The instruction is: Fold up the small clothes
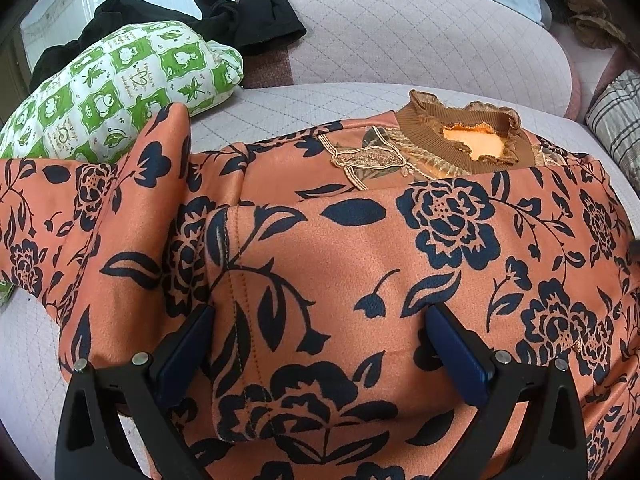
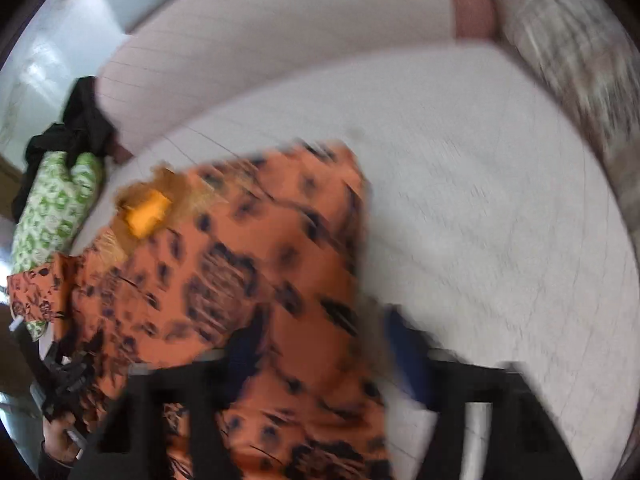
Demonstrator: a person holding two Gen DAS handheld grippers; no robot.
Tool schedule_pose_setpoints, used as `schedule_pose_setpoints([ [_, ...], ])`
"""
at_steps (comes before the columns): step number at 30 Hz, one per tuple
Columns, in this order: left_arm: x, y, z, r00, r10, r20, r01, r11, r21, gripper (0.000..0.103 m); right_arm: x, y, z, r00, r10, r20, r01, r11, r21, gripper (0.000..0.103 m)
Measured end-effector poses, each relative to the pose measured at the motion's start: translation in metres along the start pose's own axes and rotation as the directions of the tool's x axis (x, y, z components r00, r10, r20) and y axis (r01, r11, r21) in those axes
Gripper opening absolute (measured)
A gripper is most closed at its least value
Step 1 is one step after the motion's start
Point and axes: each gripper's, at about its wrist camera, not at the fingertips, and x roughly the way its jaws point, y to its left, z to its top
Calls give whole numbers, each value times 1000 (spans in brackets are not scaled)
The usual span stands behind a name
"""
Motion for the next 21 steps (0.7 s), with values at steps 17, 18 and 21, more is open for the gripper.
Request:
schedule_pose_setpoints([
  [17,-8,-1,-4,999,-35,-20,35,999,7,103,32,35,-16,993,-115,32,118,985,-124,15],
  [18,-10,2,-4,999,-41,-24,41,999,7,103,27,35,-15,994,-102,44,106,990,-91,19],
  [21,-22,18,-5,999,-37,6,37,999,-22,103,0,65,-9,977,-120,175,137,987,-84,21],
])
